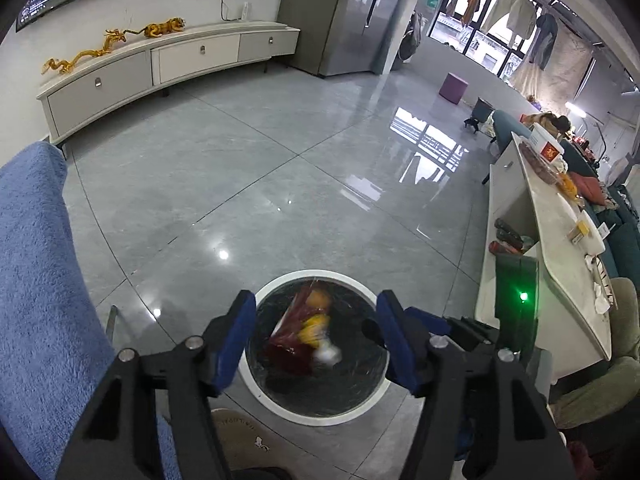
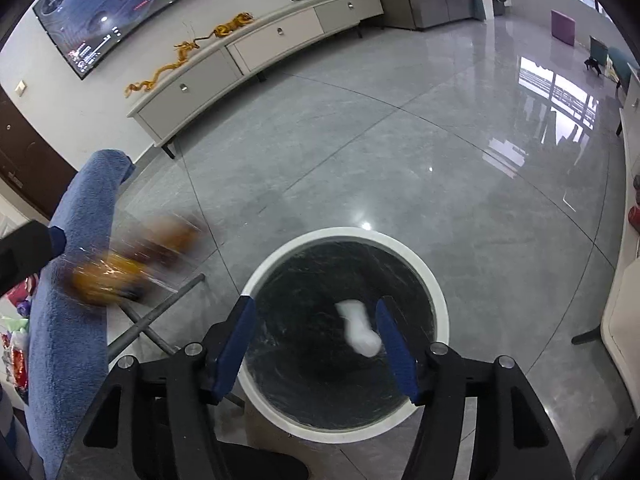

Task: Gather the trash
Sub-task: 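Move both open tools back over the wrapper pile on the rug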

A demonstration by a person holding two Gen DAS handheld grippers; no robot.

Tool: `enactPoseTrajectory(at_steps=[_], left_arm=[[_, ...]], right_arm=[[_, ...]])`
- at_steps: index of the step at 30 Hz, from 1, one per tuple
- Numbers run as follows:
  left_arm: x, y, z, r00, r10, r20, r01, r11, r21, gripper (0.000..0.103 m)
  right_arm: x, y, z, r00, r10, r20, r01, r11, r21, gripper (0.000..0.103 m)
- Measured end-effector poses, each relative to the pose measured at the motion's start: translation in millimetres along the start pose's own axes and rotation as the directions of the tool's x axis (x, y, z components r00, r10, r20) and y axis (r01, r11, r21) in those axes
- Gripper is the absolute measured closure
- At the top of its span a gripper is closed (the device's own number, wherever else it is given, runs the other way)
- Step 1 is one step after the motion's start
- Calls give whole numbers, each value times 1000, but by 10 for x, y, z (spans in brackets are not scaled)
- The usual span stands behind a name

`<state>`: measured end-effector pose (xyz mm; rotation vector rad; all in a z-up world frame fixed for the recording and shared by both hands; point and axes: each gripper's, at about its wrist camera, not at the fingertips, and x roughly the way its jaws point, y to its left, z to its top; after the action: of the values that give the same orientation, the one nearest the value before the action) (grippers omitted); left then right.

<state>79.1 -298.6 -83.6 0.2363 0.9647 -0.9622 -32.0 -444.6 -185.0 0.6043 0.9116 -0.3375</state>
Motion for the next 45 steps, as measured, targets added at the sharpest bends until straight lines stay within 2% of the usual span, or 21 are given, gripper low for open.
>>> enactPoseTrajectory(at_steps=[8,14,21,27,33,36,41,45], left_arm=[[-213,174,-48,999,44,31,-43,999,-14,42],[-635,335,-191,989,109,100,-106,994,-42,42],[-1228,582,-474,954,239,182,-222,969,-110,42],[-1697,829,-787,916,333,223,-293,937,-192,42],[-2032,950,-1056,884,386,262,-331,915,-232,42],[-2195,1017,-1147,866,412,283,-346,903,-255,42],[-2367,1100,-1285,848,436,303,-355,890,-286,42],[-2511,1189,-1417,834,449,321,-354,881,-315,42]], right_arm=[[-89,-88,54,1000,-11,17,11,999,31,41],[-305,83,86,998,22,57,-22,1000,10,41],[-612,559,49,990,90,105,-81,993,-87,41],[-777,998,-32,985,120,121,-97,979,-180,35],[-937,1384,-150,980,145,136,-104,958,-268,26],[-1012,1622,-208,977,153,146,-98,939,-330,25],[-1107,2033,-335,975,154,159,-71,898,-434,23],[-1167,2293,-407,973,176,149,-87,878,-470,22]])
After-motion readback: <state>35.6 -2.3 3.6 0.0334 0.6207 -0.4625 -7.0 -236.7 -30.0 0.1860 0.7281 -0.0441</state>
